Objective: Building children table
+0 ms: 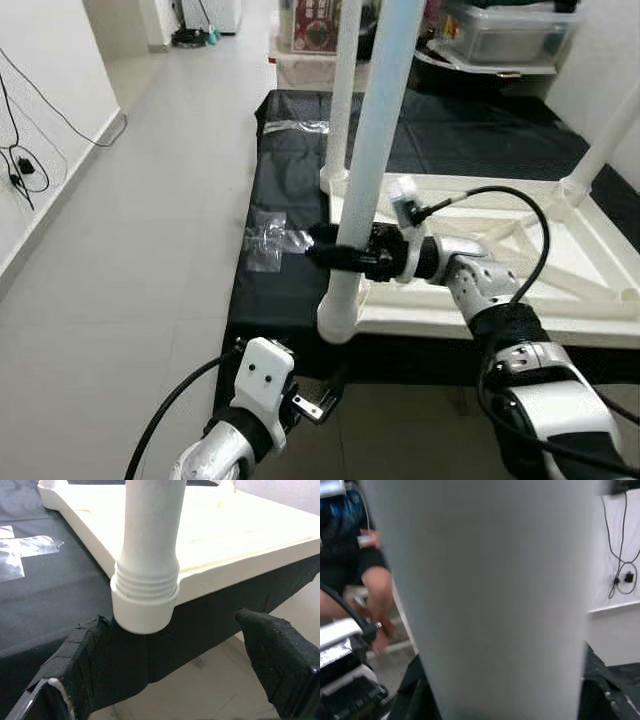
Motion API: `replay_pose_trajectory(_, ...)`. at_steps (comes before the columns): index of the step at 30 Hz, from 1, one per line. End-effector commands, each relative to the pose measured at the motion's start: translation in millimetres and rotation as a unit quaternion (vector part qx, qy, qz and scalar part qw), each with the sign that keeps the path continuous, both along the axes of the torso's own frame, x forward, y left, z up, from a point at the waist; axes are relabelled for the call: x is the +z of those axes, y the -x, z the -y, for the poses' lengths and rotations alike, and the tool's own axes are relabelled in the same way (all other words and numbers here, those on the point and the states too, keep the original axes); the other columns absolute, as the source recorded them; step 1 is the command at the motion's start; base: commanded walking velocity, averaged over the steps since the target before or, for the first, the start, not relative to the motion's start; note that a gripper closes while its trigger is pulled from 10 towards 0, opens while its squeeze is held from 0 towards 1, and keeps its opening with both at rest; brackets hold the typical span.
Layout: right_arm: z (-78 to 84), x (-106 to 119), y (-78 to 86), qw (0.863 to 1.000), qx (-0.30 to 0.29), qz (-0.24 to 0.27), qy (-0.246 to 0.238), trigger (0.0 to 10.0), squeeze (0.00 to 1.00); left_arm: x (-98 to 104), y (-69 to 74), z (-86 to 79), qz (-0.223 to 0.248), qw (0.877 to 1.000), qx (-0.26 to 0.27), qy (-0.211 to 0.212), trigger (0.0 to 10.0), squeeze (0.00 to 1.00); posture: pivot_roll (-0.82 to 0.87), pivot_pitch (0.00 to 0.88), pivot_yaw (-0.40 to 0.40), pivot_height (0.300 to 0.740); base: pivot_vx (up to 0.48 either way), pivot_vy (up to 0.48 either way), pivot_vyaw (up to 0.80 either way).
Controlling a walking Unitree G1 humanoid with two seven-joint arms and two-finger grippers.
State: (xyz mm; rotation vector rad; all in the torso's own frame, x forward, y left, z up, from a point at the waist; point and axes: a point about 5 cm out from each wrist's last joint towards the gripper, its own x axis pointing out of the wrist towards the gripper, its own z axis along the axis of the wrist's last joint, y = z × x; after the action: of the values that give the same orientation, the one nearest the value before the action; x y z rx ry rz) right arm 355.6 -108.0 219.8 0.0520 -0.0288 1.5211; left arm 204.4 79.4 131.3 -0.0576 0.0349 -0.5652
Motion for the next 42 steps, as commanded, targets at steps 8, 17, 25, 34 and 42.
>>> replay_pose_trajectory(8,3.4,-9.2,-30.4,0.955,-0.294,-0.018,-0.034,0.0,0.0,-1.9,1.0,0.7,-0.007,1.0,-0.002,-0.001,10.0,0.0,0.16,0.107,-0.066,0.74,0.0,0.0,0.0)
replay_pose_trajectory(17,68.8,-26.4,-26.6,0.644,-0.762,-0.043,-0.051,0.0,0.0,-3.0,0.5,0.4,-0.008,1.0,-0.006,-0.003,10.0,0.0,0.14,0.095,-0.058,0.74,0.0,0.0,0.0)
replay_pose_trajectory(25,47.2,-44.5,-5.6,0.534,-0.833,-0.11,-0.093,0.0,0.0,-3.4,0.7,0.4,-0.007,1.0,-0.007,-0.005,10.0,0.0,0.15,0.089,-0.06,0.74,0.0,0.0,0.0)
replay_pose_trajectory(34,12.7,-29.0,-10.7,0.672,-0.728,-0.062,-0.125,10.0,1.0,-4.6,1.8,1.4,-0.008,1.0,-0.009,-0.003,10.0,0.0,0.14,0.08,-0.063,0.74,0.0,0.0,0.0)
replay_pose_trajectory(42,15.2,-17.6,-15.6,0.876,-0.463,-0.064,-0.123,10.0,0.0,-5.1,0.7,2.2,-0.01,1.0,-0.012,-0.002,10.0,0.0,0.13,0.079,-0.058,0.74,0.0,0.0,0.0)
